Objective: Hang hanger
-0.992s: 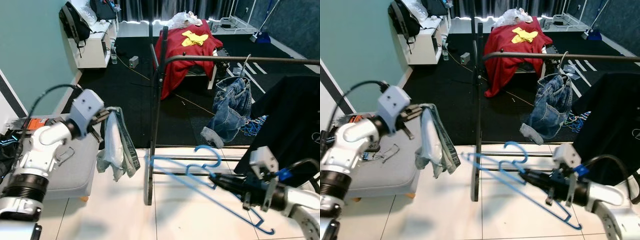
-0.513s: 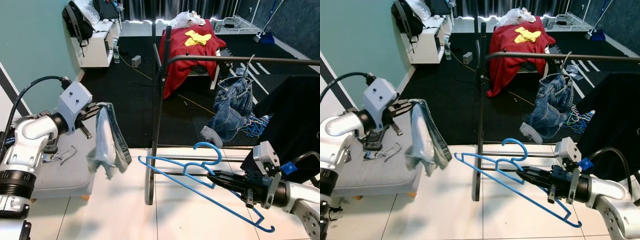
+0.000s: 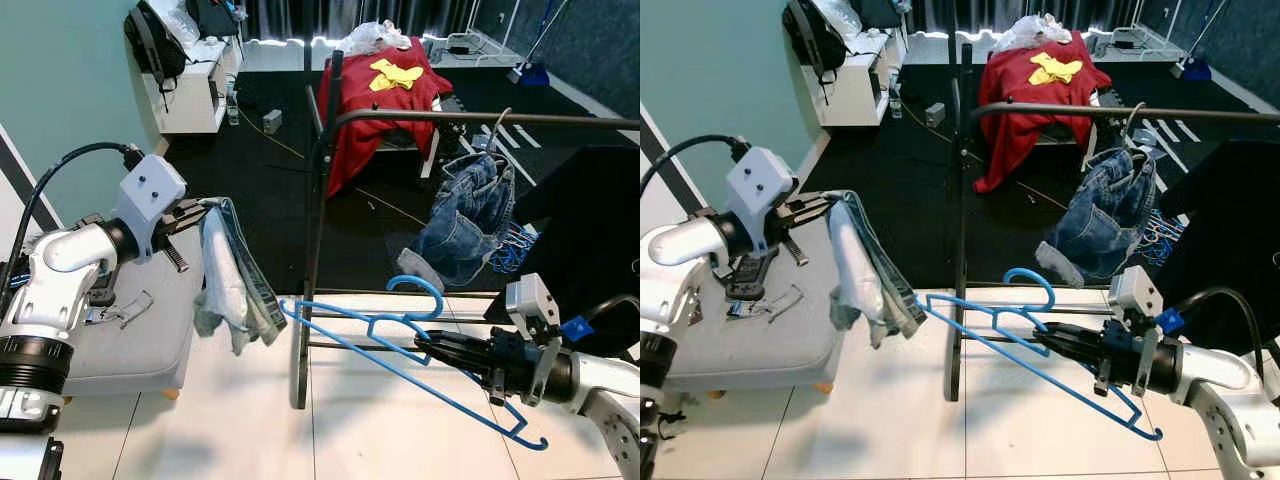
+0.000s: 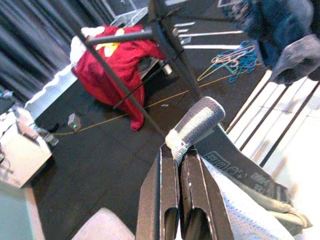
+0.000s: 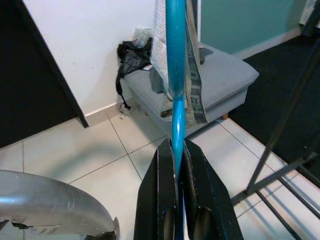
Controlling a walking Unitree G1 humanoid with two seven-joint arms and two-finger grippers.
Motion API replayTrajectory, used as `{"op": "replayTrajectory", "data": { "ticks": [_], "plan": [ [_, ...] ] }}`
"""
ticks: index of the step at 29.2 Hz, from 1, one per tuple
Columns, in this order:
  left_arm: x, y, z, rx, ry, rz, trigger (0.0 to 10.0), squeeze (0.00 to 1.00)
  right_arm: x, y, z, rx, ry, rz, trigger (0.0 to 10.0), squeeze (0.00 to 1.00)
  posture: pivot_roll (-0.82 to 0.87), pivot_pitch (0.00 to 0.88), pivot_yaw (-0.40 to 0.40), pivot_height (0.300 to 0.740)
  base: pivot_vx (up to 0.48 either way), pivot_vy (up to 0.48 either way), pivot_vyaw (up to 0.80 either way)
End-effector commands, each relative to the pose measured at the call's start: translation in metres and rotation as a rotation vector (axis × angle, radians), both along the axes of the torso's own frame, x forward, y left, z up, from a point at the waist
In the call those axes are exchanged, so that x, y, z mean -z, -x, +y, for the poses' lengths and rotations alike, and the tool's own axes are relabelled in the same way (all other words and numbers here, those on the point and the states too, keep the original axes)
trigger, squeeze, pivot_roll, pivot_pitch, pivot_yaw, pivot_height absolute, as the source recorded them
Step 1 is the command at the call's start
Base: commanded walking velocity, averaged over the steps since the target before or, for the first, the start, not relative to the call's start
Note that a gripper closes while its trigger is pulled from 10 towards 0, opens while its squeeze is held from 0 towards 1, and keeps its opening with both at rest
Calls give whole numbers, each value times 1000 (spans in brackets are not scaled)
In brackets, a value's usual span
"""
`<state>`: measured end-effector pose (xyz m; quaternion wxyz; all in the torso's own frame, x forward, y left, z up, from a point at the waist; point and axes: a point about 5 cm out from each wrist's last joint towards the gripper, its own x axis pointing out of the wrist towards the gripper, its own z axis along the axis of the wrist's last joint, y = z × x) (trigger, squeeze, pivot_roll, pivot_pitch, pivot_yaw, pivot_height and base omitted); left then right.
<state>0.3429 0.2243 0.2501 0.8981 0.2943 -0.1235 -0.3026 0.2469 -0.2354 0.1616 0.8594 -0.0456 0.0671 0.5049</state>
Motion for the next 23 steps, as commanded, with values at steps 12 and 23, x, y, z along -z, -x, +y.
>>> {"op": "replayTrajectory", "data": {
  "ticks": [12, 23],
  "plan": [
    [-4, 5, -8, 81, 17, 3, 10000, 0, -2, -7, -2, 7, 35, -43, 10000, 0, -70, 96, 25, 740, 0, 0, 0],
    [-5, 9, -19, 152, 38, -5, 10000, 0, 0, -8, 3, -20, 29, -40, 10000, 0, -70, 93, 24, 740, 0, 0, 0]
  ]
}}
